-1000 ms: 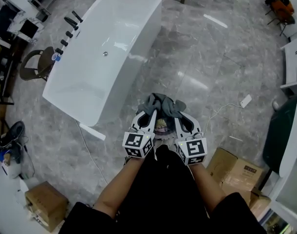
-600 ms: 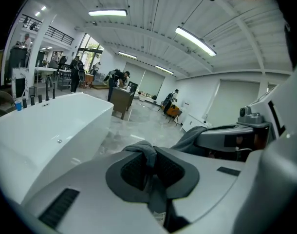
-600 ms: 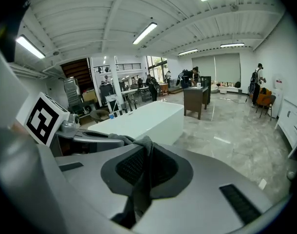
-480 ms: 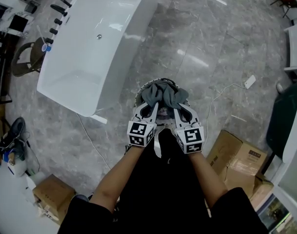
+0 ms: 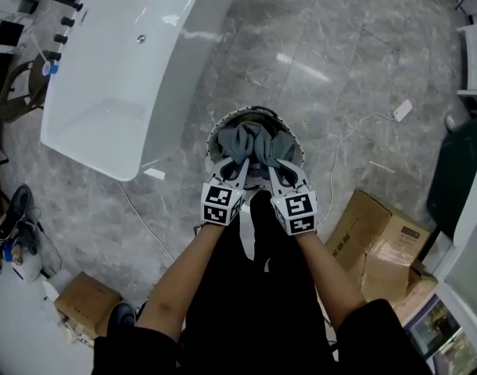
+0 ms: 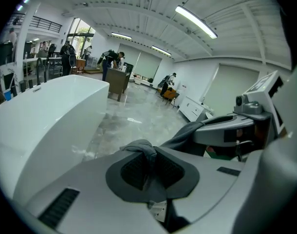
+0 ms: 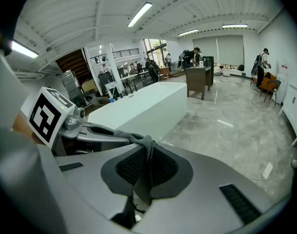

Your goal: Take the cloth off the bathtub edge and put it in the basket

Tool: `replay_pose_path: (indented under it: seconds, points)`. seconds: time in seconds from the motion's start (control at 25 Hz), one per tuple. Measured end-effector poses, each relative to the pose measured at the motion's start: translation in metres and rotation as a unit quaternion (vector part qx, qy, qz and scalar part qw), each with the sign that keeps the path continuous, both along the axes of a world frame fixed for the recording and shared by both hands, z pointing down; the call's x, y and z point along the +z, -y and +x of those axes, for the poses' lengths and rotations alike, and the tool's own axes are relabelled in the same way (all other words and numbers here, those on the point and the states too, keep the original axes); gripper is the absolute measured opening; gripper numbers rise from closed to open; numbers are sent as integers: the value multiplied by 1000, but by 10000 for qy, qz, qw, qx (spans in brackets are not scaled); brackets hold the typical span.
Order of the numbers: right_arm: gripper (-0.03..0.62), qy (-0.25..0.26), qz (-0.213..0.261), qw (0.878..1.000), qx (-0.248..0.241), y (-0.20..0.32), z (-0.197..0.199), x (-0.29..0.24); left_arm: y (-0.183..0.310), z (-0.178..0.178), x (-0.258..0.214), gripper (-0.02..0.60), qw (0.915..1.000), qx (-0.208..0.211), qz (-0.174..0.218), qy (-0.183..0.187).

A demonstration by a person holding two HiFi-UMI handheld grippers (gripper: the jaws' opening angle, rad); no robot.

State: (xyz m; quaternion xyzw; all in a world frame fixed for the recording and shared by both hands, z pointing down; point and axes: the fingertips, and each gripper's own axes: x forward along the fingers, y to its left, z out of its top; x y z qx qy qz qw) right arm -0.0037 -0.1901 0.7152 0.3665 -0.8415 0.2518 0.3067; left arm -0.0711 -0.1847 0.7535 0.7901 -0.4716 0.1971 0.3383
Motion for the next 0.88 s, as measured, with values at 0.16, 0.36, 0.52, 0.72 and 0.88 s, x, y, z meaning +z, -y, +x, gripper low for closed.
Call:
replay_pose_path:
  seconds: [0.16, 0.36, 0.52, 0.72, 0.88]
  points:
    - [37, -16, -269, 9996, -76, -3, -4, 37, -1, -1, 36, 37, 9995, 62, -322, 0]
    - [37, -50, -511, 9984, 215, 6, 0, 73, 1, 0, 70, 37, 9960, -174, -863, -132]
    - [38, -238, -827, 9950, 514, 6, 11, 103, -7, 6, 96, 37, 9938, 40, -1115, -33]
    - [38, -294, -1149, 9897, 799, 6, 16, 138, -10, 10, 132, 41, 9926, 149, -1201, 93]
    - [38, -388, -1311, 9872, 823, -2, 16, 169, -13, 13, 161, 46, 9895, -11, -1443, -70]
